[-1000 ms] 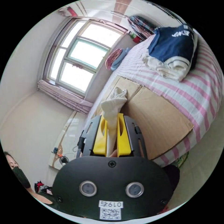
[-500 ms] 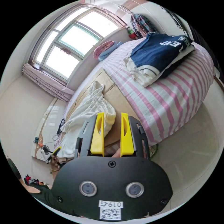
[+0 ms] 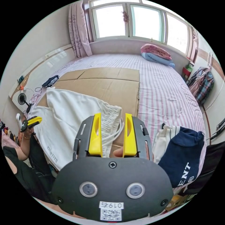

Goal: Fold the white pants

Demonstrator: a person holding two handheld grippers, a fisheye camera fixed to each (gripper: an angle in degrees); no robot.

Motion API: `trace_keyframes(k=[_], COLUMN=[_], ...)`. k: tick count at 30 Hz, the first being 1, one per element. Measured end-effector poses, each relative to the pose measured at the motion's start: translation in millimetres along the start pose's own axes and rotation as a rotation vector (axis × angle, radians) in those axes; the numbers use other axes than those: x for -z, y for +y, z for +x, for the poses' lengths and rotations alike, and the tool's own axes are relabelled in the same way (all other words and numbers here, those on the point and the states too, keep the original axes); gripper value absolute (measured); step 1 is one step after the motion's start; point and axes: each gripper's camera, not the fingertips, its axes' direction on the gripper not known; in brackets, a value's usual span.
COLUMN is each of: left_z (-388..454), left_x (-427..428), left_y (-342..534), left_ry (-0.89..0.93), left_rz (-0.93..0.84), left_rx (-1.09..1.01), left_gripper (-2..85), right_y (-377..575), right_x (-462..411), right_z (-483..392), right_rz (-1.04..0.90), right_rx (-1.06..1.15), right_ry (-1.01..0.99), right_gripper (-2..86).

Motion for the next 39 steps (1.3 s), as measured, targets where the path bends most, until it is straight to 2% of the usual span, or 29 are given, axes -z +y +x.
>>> trace_keyframes(k=[2, 5, 8, 13, 19, 22, 28, 34, 39], left_z=[-4, -24, -36, 1, 49, 54, 58, 68, 57], left_x=[2, -4, -47, -183, -281, -312, -331, -340, -312], left_y=[-27, -95, -177, -299, -378, -400, -424, -450, -481], left_ry=[-0.015, 0.076, 0.158, 0.184, 0.253, 0.291, 0.411, 0.407, 0.409], left_rz=[0.043, 0.133, 0.149, -0.129, -0.302, -0.371, -0.412, -0.479, -0.344], left_rx=[-0.025, -0.076, -0.230, -0.542, -0.703, -0.711, -0.715, -0.753, -0.699], left_gripper=[4.0, 6.7, 9.1, 9.6, 10.2, 9.6, 3.5, 1.0, 0.7], right_y=[-23, -48, -61, -74, -82, -80, -79, -86, -89], right_x=[-26, -57, -77, -98, -116, -120, -130, -132, -96], right_z=[-3, -13, -18, -21, -32, -35, -65, -84, -64], right_rz=[-0.053, -0.099, -0.133, -0.121, -0.112, -0.093, -0.112, -0.142, 0.010], right_rx=[0.030, 0.082, 0.115, 0.140, 0.202, 0.213, 0.238, 0.364, 0.345], right_ry=[-0.035, -0.064, -0.082, -0.173, -0.210, -0.226, -0.086, -0.026, 0.005], right_gripper=[14.2, 15.0, 15.5, 15.1, 13.6, 12.5, 10.1, 6.0, 5.1])
